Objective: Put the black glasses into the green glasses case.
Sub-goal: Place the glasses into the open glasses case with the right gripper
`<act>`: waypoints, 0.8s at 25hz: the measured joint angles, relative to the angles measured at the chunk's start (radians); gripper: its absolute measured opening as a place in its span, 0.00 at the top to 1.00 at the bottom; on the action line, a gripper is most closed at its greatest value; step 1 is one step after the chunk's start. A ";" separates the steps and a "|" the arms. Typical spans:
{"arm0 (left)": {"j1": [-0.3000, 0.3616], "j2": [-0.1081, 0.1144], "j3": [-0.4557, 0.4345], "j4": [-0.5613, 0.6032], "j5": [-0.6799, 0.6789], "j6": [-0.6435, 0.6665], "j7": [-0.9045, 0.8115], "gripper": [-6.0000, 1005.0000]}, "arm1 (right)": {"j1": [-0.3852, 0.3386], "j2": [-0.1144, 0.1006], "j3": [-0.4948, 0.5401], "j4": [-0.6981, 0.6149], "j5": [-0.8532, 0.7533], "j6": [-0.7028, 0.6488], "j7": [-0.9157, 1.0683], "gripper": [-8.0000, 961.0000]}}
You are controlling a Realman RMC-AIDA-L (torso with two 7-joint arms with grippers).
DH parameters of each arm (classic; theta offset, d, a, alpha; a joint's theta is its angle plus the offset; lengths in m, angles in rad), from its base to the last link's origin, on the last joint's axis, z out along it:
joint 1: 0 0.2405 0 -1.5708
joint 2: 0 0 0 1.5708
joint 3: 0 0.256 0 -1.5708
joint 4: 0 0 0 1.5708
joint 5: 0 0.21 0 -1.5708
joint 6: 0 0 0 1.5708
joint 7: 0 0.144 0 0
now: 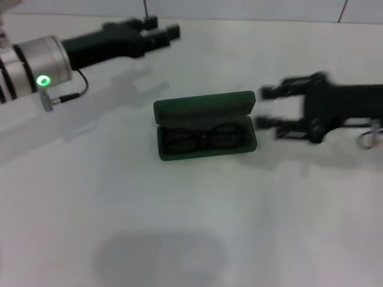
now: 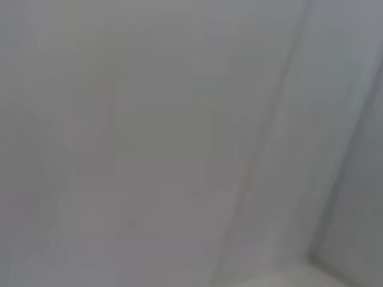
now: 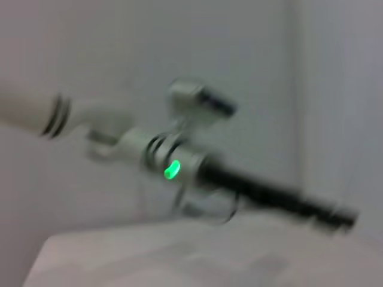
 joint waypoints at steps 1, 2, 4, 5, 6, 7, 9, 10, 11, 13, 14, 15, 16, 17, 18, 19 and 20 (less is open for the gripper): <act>0.011 -0.001 -0.004 -0.001 -0.044 -0.006 0.020 0.29 | 0.028 0.017 -0.002 -0.001 -0.059 0.014 0.024 0.44; 0.017 -0.003 -0.007 -0.004 -0.070 -0.009 0.037 0.29 | 0.053 0.034 -0.003 -0.001 -0.107 0.026 0.042 0.44; 0.023 -0.010 -0.009 -0.009 -0.099 -0.012 0.069 0.29 | 0.099 0.061 -0.010 0.004 -0.220 0.059 0.085 0.45; 0.022 -0.014 -0.009 -0.010 -0.105 -0.013 0.081 0.29 | 0.117 0.068 -0.025 0.010 -0.255 0.075 0.105 0.45; 0.020 -0.017 -0.007 -0.011 -0.105 -0.016 0.088 0.29 | 0.128 0.071 -0.052 0.016 -0.264 0.089 0.118 0.45; 0.016 -0.020 -0.006 -0.011 -0.105 -0.018 0.093 0.29 | 0.137 0.073 -0.087 0.022 -0.268 0.110 0.134 0.45; 0.008 -0.027 -0.002 -0.011 -0.104 -0.026 0.099 0.29 | 0.147 0.074 -0.152 0.028 -0.248 0.156 0.161 0.45; 0.006 -0.029 -0.001 -0.011 -0.104 -0.029 0.101 0.29 | 0.152 0.074 -0.180 0.030 -0.238 0.181 0.174 0.45; 0.006 -0.031 -0.001 -0.012 -0.104 -0.032 0.102 0.29 | 0.158 0.074 -0.220 0.030 -0.225 0.218 0.189 0.45; 0.008 -0.031 -0.002 -0.012 -0.104 -0.034 0.103 0.29 | 0.166 0.074 -0.308 0.029 -0.190 0.293 0.213 0.45; 0.009 -0.031 -0.004 -0.012 -0.104 -0.035 0.104 0.29 | 0.166 0.074 -0.346 0.024 -0.172 0.327 0.220 0.45; 0.010 -0.031 -0.004 -0.012 -0.104 -0.035 0.104 0.29 | 0.167 0.075 -0.379 0.020 -0.156 0.353 0.224 0.45; 0.011 -0.030 -0.005 -0.012 -0.103 -0.036 0.104 0.29 | 0.167 0.075 -0.404 0.015 -0.140 0.377 0.225 0.45; 0.011 -0.030 -0.005 -0.012 -0.102 -0.036 0.105 0.29 | 0.166 0.075 -0.424 0.009 -0.128 0.397 0.225 0.45; 0.011 -0.030 -0.005 -0.012 -0.101 -0.036 0.108 0.29 | 0.164 0.075 -0.437 0.003 -0.120 0.412 0.225 0.45; 0.011 -0.030 -0.005 -0.012 -0.101 -0.036 0.110 0.29 | 0.161 0.075 -0.443 -0.002 -0.117 0.419 0.225 0.45; 0.011 -0.030 -0.005 -0.012 -0.100 -0.037 0.113 0.29 | 0.159 0.075 -0.446 -0.006 -0.114 0.428 0.225 0.45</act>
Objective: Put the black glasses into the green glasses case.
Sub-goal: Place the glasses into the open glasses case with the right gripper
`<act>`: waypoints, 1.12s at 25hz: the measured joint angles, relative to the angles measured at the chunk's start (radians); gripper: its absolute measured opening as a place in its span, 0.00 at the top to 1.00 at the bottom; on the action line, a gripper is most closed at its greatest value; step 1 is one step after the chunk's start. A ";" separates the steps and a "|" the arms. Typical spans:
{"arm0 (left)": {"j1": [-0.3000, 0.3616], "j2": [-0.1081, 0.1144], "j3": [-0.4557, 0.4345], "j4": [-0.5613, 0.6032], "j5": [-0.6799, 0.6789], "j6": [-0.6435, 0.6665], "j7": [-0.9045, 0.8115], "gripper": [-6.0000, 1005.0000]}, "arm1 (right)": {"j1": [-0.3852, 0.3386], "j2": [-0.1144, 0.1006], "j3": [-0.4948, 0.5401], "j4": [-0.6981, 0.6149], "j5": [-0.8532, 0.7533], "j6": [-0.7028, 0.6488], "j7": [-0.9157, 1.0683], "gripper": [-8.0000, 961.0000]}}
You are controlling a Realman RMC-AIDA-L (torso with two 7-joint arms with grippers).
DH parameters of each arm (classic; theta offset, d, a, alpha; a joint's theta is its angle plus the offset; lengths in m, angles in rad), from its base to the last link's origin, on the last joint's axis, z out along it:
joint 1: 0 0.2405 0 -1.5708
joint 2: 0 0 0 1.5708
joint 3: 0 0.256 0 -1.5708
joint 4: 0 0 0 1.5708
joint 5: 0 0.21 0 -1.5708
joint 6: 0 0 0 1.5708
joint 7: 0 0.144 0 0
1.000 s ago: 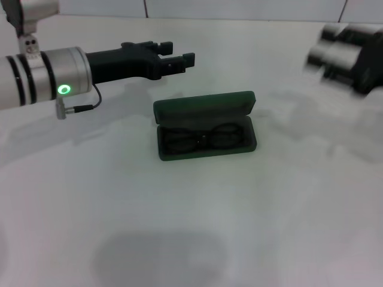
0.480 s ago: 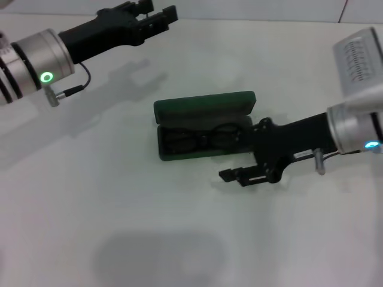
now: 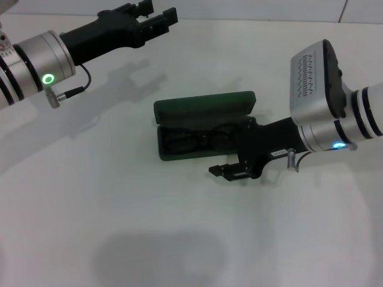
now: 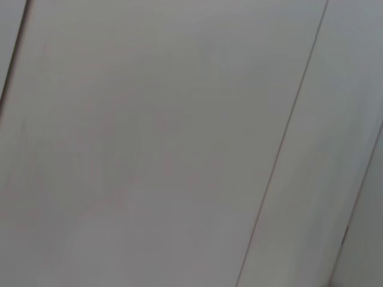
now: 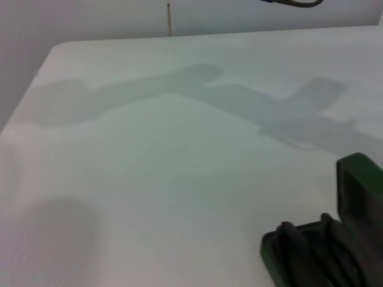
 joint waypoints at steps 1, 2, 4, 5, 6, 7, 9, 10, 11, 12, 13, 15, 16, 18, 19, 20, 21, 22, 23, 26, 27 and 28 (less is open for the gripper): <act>0.000 0.000 0.000 0.000 0.000 0.000 0.001 0.29 | -0.001 0.000 0.000 -0.003 0.003 0.010 -0.001 0.45; -0.001 -0.001 0.000 0.000 0.000 0.000 0.001 0.29 | -0.001 0.000 -0.002 -0.003 0.007 0.021 -0.001 0.45; -0.003 -0.001 0.002 0.000 0.001 -0.004 0.002 0.29 | -0.002 0.000 -0.010 -0.004 0.014 0.051 -0.002 0.45; -0.004 -0.001 0.002 0.000 0.001 -0.007 0.002 0.29 | -0.002 0.000 -0.015 -0.004 0.015 0.065 -0.003 0.45; -0.004 -0.001 0.003 0.000 0.001 -0.010 0.002 0.29 | -0.003 0.000 -0.023 -0.004 0.015 0.081 -0.003 0.45; -0.005 -0.001 0.003 0.000 0.001 -0.012 0.002 0.29 | -0.003 0.000 -0.029 -0.004 0.016 0.091 -0.003 0.45; -0.005 -0.001 0.003 0.000 0.001 -0.012 0.002 0.29 | -0.003 0.000 -0.050 -0.007 0.026 0.115 -0.004 0.45; -0.005 -0.001 0.003 0.000 0.002 -0.012 0.002 0.29 | -0.003 0.000 -0.052 -0.008 0.027 0.117 -0.004 0.45; -0.005 -0.001 0.003 0.000 0.002 -0.012 0.002 0.29 | -0.003 0.000 -0.053 -0.008 0.028 0.118 -0.004 0.45; -0.005 0.000 0.003 0.000 0.002 -0.013 0.002 0.29 | -0.003 0.000 -0.055 -0.008 0.029 0.118 -0.005 0.45; -0.005 0.000 0.003 0.000 0.002 -0.012 0.002 0.29 | -0.003 0.000 -0.055 -0.008 0.029 0.118 -0.005 0.45; -0.004 0.000 0.003 0.000 0.002 -0.013 0.002 0.29 | -0.003 -0.001 -0.052 -0.013 0.029 0.101 -0.005 0.45; -0.003 0.000 0.003 0.000 0.002 -0.012 0.002 0.29 | -0.003 -0.001 -0.050 -0.016 0.029 0.089 -0.005 0.45; -0.001 0.001 0.003 0.000 0.002 -0.012 0.003 0.29 | -0.016 -0.007 -0.034 -0.042 0.029 0.029 -0.006 0.45; 0.001 0.003 0.003 0.000 0.003 -0.012 0.002 0.29 | -0.028 -0.010 -0.017 -0.063 0.026 -0.010 -0.006 0.45; 0.002 0.004 0.003 -0.001 0.004 -0.012 0.001 0.29 | -0.044 -0.014 0.008 -0.086 0.021 -0.044 -0.007 0.45; 0.003 0.006 0.003 -0.001 0.008 -0.012 -0.001 0.29 | -0.064 -0.017 0.043 -0.110 0.012 -0.079 -0.009 0.45; 0.004 0.008 0.003 -0.001 0.015 -0.012 -0.006 0.29 | -0.083 -0.020 0.077 -0.129 0.005 -0.103 -0.011 0.45; 0.004 0.010 0.003 -0.002 0.027 -0.012 -0.012 0.29 | -0.103 -0.022 0.120 -0.146 -0.002 -0.131 -0.016 0.45; -0.010 0.018 0.005 -0.002 0.092 -0.014 -0.060 0.29 | -0.169 -0.031 0.307 -0.185 -0.010 -0.219 -0.041 0.45; -0.017 0.020 0.005 -0.002 0.116 -0.019 -0.084 0.29 | -0.189 -0.034 0.380 -0.189 -0.009 -0.249 -0.051 0.45; -0.017 0.020 0.005 -0.002 0.116 -0.019 -0.084 0.29 | -0.204 -0.034 0.451 -0.188 -0.006 -0.274 -0.061 0.45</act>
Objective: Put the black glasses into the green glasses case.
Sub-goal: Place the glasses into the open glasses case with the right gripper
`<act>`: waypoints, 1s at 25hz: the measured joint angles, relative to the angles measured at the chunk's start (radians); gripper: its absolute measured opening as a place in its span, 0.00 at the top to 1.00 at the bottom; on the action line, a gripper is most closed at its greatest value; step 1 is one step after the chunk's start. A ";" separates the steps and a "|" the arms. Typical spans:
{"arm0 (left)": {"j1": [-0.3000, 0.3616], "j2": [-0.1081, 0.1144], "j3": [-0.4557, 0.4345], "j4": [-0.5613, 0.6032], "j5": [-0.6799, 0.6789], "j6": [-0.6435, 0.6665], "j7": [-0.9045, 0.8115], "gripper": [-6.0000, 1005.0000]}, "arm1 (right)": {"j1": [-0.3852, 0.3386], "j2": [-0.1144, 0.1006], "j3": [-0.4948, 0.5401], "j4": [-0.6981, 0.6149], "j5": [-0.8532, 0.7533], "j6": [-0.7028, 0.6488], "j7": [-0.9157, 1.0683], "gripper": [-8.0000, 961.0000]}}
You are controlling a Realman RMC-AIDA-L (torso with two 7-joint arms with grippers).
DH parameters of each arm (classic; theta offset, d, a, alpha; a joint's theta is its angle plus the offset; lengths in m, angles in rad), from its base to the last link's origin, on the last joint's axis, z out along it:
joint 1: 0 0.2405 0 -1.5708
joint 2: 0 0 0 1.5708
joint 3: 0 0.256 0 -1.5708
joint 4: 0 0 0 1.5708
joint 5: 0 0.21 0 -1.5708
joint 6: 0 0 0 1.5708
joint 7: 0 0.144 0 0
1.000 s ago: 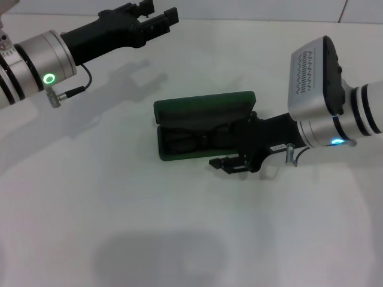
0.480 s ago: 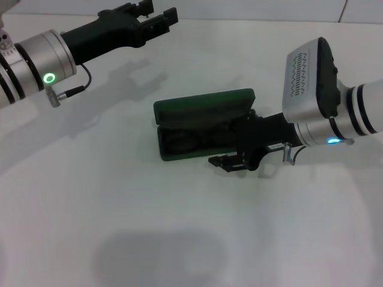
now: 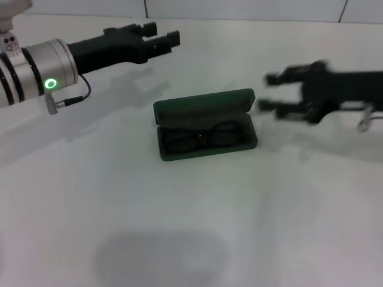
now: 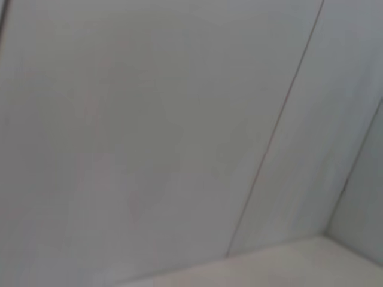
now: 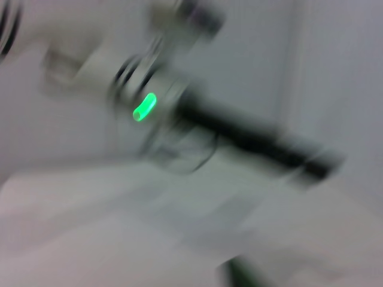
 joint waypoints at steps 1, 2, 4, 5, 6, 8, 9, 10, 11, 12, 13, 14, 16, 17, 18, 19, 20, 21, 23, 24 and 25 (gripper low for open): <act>-0.017 0.002 0.000 0.005 0.055 -0.016 -0.053 0.29 | -0.018 0.002 0.077 0.002 0.005 -0.019 -0.011 0.45; -0.020 0.003 0.000 0.006 0.066 -0.019 -0.063 0.29 | -0.037 0.007 0.154 0.004 0.016 -0.033 -0.024 0.45; -0.035 0.005 0.000 0.009 0.106 -0.026 -0.100 0.29 | -0.069 0.019 0.259 0.015 0.057 -0.030 -0.058 0.45; -0.051 0.008 0.000 0.010 0.139 -0.030 -0.129 0.29 | -0.084 0.022 0.294 0.029 0.092 -0.026 -0.083 0.45; -0.065 0.010 0.001 0.010 0.171 -0.032 -0.153 0.29 | -0.098 0.024 0.324 0.049 0.136 -0.023 -0.110 0.45; -0.098 0.012 0.001 0.010 0.241 -0.033 -0.205 0.29 | -0.118 0.020 0.344 0.097 0.226 -0.020 -0.167 0.45; -0.124 0.012 0.002 0.010 0.288 -0.032 -0.240 0.29 | -0.129 0.017 0.348 0.138 0.289 -0.017 -0.222 0.45; -0.124 0.012 0.002 0.010 0.288 -0.032 -0.240 0.29 | -0.133 0.017 0.350 0.148 0.299 -0.015 -0.238 0.45; -0.129 0.012 0.002 0.010 0.296 -0.032 -0.246 0.29 | -0.133 0.017 0.350 0.148 0.299 -0.015 -0.238 0.45; -0.142 0.012 0.002 0.010 0.314 -0.032 -0.255 0.29 | -0.135 0.017 0.350 0.157 0.305 -0.013 -0.252 0.45; -0.147 0.011 0.003 0.011 0.319 -0.032 -0.256 0.29 | -0.135 0.018 0.350 0.160 0.305 -0.011 -0.257 0.45; -0.152 0.010 0.003 0.011 0.320 -0.032 -0.255 0.29 | -0.135 0.018 0.349 0.162 0.304 -0.006 -0.258 0.45; -0.154 0.009 0.001 0.011 0.318 -0.031 -0.250 0.29 | -0.134 0.018 0.345 0.163 0.301 0.004 -0.259 0.45; -0.153 0.009 0.001 0.013 0.314 -0.026 -0.247 0.29 | -0.133 0.018 0.344 0.163 0.300 0.008 -0.260 0.45; -0.150 0.011 0.000 0.016 0.312 -0.010 -0.241 0.29 | -0.132 0.018 0.344 0.163 0.300 0.011 -0.261 0.45; -0.144 0.016 0.001 0.022 0.310 0.023 -0.230 0.29 | -0.132 0.017 0.345 0.163 0.300 0.012 -0.264 0.45; -0.130 0.019 0.002 0.037 0.305 0.076 -0.210 0.29 | -0.131 0.017 0.347 0.163 0.300 0.012 -0.267 0.45; -0.113 0.022 0.002 0.053 0.300 0.133 -0.186 0.29 | -0.130 0.017 0.347 0.163 0.300 0.012 -0.269 0.45; -0.060 0.025 0.002 0.101 0.287 0.268 -0.120 0.29 | -0.128 0.016 0.348 0.159 0.300 0.012 -0.271 0.45; -0.029 0.025 0.002 0.125 0.285 0.332 -0.087 0.29 | -0.128 0.016 0.348 0.156 0.300 0.012 -0.272 0.45; -0.012 0.025 0.003 0.136 0.286 0.368 -0.068 0.29 | -0.128 0.015 0.349 0.154 0.300 0.012 -0.272 0.45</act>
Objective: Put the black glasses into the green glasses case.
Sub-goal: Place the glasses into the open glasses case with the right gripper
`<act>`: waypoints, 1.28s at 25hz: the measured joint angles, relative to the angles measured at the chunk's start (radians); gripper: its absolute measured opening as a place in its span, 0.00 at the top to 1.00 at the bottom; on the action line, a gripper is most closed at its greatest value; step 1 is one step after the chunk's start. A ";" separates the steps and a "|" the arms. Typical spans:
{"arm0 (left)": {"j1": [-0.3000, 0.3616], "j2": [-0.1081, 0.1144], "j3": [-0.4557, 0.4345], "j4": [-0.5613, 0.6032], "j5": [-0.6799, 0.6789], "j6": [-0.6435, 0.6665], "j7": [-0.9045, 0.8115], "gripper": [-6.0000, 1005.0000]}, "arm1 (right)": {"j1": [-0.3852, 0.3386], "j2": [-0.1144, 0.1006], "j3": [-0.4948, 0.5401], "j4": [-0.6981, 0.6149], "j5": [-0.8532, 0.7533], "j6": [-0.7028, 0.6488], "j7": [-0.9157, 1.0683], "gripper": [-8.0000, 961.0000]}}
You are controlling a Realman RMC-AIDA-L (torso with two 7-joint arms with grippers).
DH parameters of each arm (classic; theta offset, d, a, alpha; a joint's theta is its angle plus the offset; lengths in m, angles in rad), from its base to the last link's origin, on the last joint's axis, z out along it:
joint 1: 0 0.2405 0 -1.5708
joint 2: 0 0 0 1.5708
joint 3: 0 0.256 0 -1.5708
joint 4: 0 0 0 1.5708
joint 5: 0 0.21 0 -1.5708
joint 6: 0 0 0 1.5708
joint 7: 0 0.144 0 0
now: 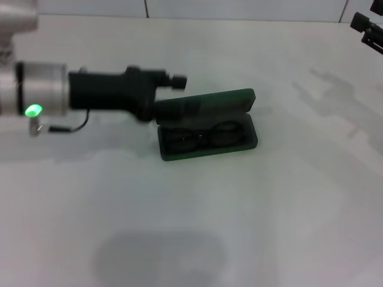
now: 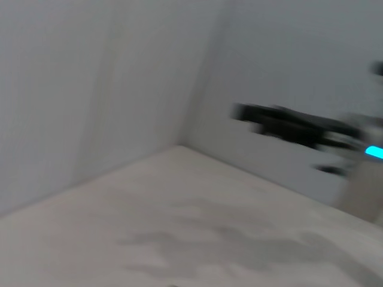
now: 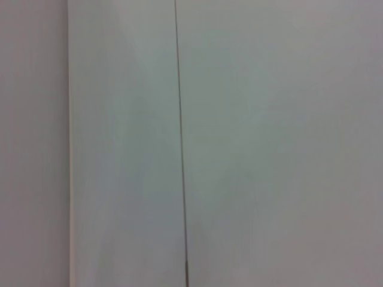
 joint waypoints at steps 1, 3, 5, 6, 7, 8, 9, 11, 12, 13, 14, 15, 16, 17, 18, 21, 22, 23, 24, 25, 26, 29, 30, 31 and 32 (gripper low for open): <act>0.021 0.001 0.002 0.010 0.007 0.043 0.019 0.29 | 0.000 -0.002 0.002 -0.002 0.000 0.000 0.000 0.45; 0.045 0.002 0.014 0.016 0.022 0.079 0.027 0.29 | 0.002 -0.004 0.004 -0.004 0.000 -0.001 -0.001 0.45; 0.063 0.003 0.037 0.016 0.047 0.082 0.016 0.29 | 0.010 -0.006 0.002 -0.005 0.000 -0.002 -0.001 0.45; 0.066 0.002 0.043 0.015 0.061 0.076 0.009 0.29 | 0.013 -0.007 0.000 -0.005 0.000 -0.002 -0.001 0.45; 0.066 -0.001 0.050 0.012 0.088 0.063 -0.002 0.29 | 0.017 -0.007 -0.002 -0.005 0.000 -0.002 -0.001 0.45; 0.061 -0.007 0.052 0.009 0.120 0.050 -0.013 0.29 | 0.021 -0.007 -0.003 -0.005 -0.001 -0.004 -0.001 0.45; 0.053 -0.016 0.052 0.008 0.156 0.032 -0.027 0.29 | 0.023 -0.007 -0.003 -0.005 -0.002 -0.004 -0.001 0.45; 0.044 -0.027 0.052 0.008 0.200 0.010 -0.040 0.29 | 0.026 -0.007 -0.004 -0.005 -0.004 -0.005 -0.001 0.45; 0.040 -0.032 0.052 0.007 0.217 -0.001 -0.043 0.29 | 0.026 -0.006 -0.004 -0.005 -0.005 -0.006 -0.002 0.45; 0.038 -0.034 0.053 0.007 0.227 -0.008 -0.044 0.29 | 0.027 -0.005 -0.004 -0.005 -0.008 -0.007 -0.002 0.45; 0.036 -0.037 0.053 0.006 0.242 -0.023 -0.050 0.29 | 0.027 -0.005 -0.004 -0.005 -0.010 -0.007 -0.002 0.45; 0.035 -0.039 0.054 0.006 0.250 -0.038 -0.058 0.29 | 0.027 -0.003 -0.004 -0.005 -0.012 -0.007 -0.002 0.45; 0.035 -0.040 0.054 0.007 0.253 -0.048 -0.065 0.29 | 0.026 -0.002 -0.004 -0.005 -0.013 -0.008 -0.002 0.45; 0.034 -0.040 0.054 0.006 0.259 -0.060 -0.074 0.29 | 0.025 -0.001 -0.004 -0.005 -0.014 -0.009 -0.002 0.45; 0.034 -0.040 0.054 0.006 0.265 -0.072 -0.084 0.29 | 0.023 0.000 -0.004 -0.005 -0.015 -0.009 -0.002 0.45; 0.033 -0.035 0.054 0.006 0.275 -0.087 -0.097 0.29 | 0.019 0.001 -0.003 -0.005 -0.015 -0.010 -0.002 0.45; 0.033 -0.032 0.054 0.006 0.275 -0.089 -0.099 0.29 | 0.018 0.001 -0.004 -0.005 -0.015 -0.010 -0.002 0.45; 0.033 -0.030 0.054 0.006 0.276 -0.090 -0.101 0.29 | 0.018 0.001 -0.004 -0.005 -0.015 -0.010 -0.002 0.45; 0.034 -0.028 0.054 0.007 0.276 -0.091 -0.103 0.29 | 0.018 0.001 -0.004 -0.005 -0.015 -0.010 -0.002 0.45; 0.034 -0.026 0.054 0.007 0.276 -0.093 -0.104 0.29 | 0.018 0.001 -0.005 -0.005 -0.015 -0.010 -0.002 0.45; 0.035 -0.025 0.054 0.007 0.276 -0.097 -0.105 0.29 | 0.018 0.001 -0.005 -0.005 -0.015 -0.010 -0.002 0.45; 0.036 -0.024 0.054 0.007 0.279 -0.113 -0.107 0.29 | 0.021 0.001 -0.005 -0.005 -0.016 -0.010 -0.002 0.45; 0.035 -0.024 0.054 0.007 0.282 -0.117 -0.107 0.29 | 0.022 0.001 -0.005 -0.005 -0.016 -0.010 -0.002 0.45; 0.034 -0.025 0.054 0.007 0.286 -0.120 -0.107 0.29 | 0.023 0.001 -0.005 -0.005 -0.017 -0.010 -0.002 0.45; 0.033 -0.027 0.054 0.007 0.290 -0.123 -0.107 0.29 | 0.024 0.001 -0.005 -0.005 -0.017 -0.010 -0.002 0.45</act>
